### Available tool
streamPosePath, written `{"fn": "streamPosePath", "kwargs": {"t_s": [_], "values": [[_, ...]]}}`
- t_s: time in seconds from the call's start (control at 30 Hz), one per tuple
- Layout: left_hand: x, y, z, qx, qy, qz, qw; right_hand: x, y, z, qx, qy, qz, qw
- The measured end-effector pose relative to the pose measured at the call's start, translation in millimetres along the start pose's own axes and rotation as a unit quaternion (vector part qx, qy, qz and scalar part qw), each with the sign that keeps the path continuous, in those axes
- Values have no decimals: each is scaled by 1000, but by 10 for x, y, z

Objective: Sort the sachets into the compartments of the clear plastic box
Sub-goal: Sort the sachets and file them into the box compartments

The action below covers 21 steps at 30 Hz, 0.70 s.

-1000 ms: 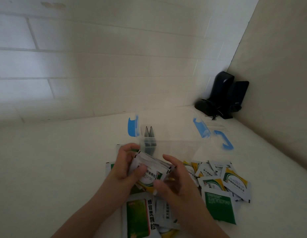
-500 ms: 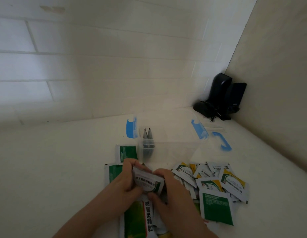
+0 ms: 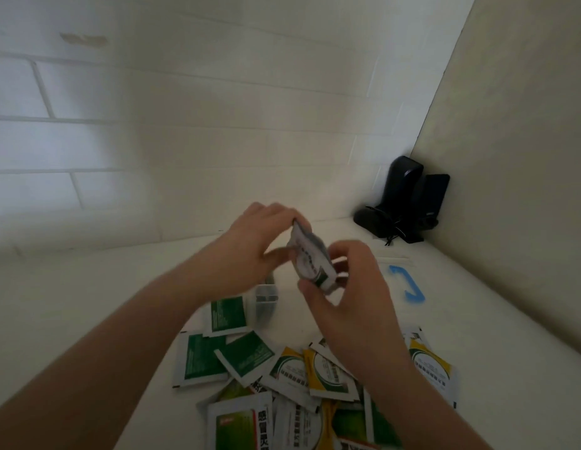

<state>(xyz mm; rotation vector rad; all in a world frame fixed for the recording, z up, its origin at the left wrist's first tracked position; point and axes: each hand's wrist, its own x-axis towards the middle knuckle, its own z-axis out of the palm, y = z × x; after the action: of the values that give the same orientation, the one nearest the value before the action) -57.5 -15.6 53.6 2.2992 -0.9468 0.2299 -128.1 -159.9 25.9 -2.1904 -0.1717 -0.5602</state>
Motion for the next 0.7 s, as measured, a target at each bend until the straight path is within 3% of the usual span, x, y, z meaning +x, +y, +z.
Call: {"fn": "streamPosePath", "kwargs": {"t_s": [0.1, 0.3, 0.53, 0.7], "values": [[343, -145, -11, -24, -22, -45, 998, 389, 69, 55, -29, -23, 31, 999], [523, -481, 184, -13, -99, -140, 985, 780, 290, 168, -25, -232, 165, 958], [562, -522, 298, 87, -125, -148, 977, 820, 349, 210, -120, -304, 193, 925], [573, -493, 300, 125, -138, -149, 971, 843, 328, 212, -125, -317, 205, 917]]}}
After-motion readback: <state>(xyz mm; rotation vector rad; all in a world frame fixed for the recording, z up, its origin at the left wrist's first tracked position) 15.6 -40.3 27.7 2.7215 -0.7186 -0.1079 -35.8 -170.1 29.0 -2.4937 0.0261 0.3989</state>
